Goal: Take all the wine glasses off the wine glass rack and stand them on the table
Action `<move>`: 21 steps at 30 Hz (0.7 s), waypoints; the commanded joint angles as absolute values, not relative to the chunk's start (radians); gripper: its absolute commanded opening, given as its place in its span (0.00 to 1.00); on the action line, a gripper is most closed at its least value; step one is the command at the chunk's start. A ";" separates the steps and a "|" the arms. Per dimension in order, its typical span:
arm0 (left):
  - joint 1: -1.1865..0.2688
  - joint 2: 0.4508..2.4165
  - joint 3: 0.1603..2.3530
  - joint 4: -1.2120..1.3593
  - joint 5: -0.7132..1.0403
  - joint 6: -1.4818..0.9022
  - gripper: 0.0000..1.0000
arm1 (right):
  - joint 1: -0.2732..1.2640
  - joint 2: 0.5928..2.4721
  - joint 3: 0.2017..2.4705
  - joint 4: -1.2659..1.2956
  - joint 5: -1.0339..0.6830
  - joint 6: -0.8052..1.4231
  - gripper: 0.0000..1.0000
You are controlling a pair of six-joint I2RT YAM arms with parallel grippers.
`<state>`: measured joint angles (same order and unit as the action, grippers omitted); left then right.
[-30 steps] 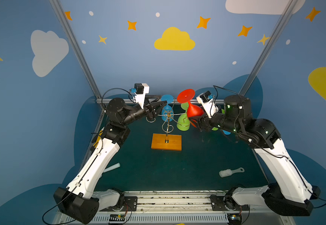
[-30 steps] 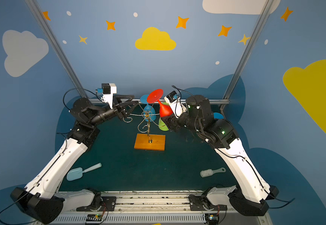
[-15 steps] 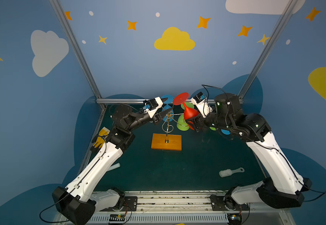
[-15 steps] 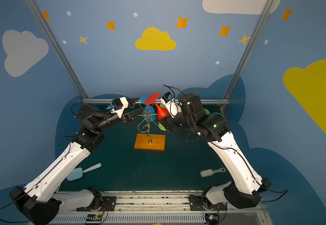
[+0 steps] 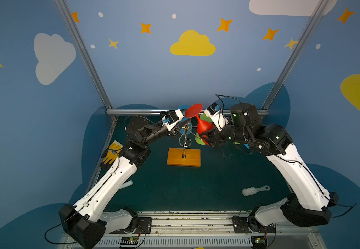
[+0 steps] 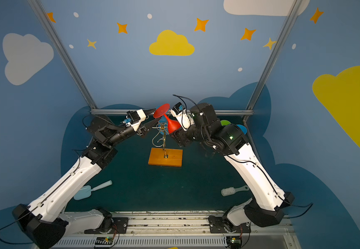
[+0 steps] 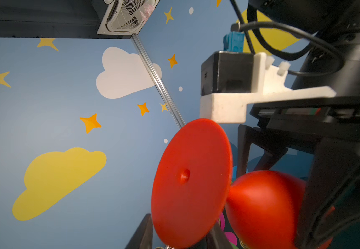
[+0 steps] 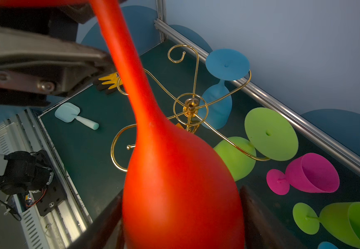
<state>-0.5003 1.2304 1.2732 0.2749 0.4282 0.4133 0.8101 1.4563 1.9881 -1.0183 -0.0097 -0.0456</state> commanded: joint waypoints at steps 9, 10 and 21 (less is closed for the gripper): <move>-0.508 1.205 1.281 0.295 0.398 0.451 0.46 | 0.837 1.491 2.005 -1.099 -0.008 -0.013 0.42; -0.509 1.204 1.279 0.300 0.394 0.452 0.48 | 0.837 1.493 2.005 -1.103 -0.004 -0.011 0.42; -0.512 1.182 1.263 0.333 0.374 0.491 0.53 | 0.841 1.494 2.002 -1.118 0.000 0.000 0.38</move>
